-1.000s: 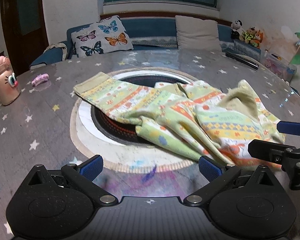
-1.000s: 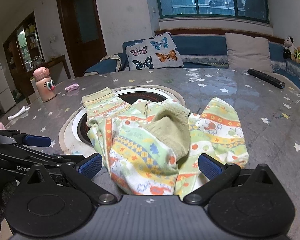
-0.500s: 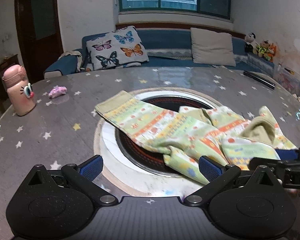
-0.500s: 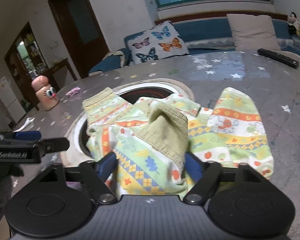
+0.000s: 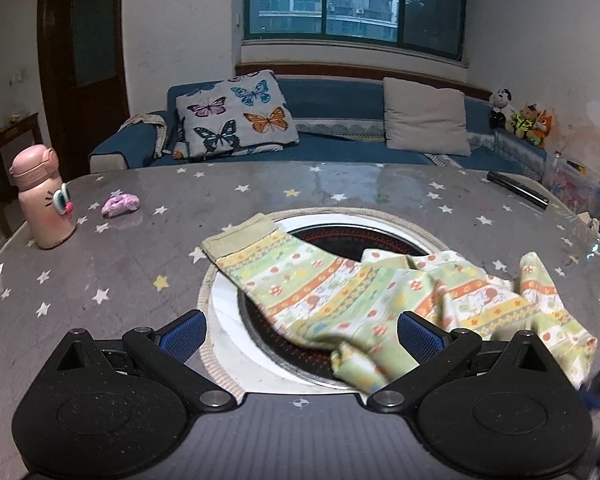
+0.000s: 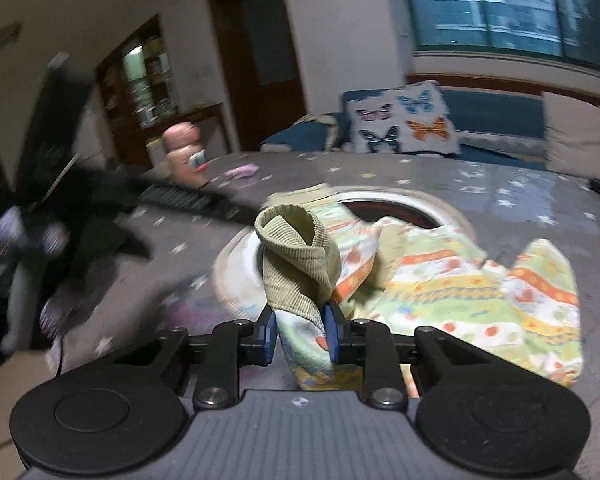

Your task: Fold clothes

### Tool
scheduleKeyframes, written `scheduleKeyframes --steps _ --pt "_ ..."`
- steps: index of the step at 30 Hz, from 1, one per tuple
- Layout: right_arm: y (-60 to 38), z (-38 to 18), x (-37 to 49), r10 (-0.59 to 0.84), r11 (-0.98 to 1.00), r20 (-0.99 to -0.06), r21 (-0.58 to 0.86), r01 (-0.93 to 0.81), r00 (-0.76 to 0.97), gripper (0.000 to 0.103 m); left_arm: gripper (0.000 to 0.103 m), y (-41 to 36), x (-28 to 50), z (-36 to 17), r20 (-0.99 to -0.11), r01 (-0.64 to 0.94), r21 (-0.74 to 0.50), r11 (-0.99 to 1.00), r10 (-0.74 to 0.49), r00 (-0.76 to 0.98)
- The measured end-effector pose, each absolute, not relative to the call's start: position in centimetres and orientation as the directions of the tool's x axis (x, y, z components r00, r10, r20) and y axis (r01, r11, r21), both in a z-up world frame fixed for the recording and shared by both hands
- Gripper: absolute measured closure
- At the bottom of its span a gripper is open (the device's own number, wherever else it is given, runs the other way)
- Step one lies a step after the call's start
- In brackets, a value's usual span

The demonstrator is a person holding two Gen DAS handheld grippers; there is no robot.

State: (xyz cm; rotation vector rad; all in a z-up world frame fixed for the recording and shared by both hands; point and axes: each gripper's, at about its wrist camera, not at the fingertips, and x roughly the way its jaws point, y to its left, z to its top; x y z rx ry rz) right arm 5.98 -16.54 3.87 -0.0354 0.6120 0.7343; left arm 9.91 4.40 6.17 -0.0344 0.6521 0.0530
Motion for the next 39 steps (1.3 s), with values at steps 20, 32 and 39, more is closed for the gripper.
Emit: scheduleKeyframes --steps 20,32,39 --pt "-14.7 1.4 0.6 0.625 0.618 -0.622 0.024 -0.786 0.472 0.081 0.017 1.4 12.5 3.1 -0.69 0.061 0.02 0.998 -0.031 0.723" --pt "-16.0 2.2 -0.2 0.639 0.603 -0.627 0.048 -0.796 0.446 0.065 0.063 4.4 9.5 1.3 -0.726 0.029 -0.045 0.999 -0.052 0.686" --pt "-17.3 3.6 -0.6 0.68 0.592 -0.602 0.114 -0.798 0.418 0.054 0.077 5.5 7.2 1.2 -0.717 0.008 -0.075 0.997 -0.06 0.695"
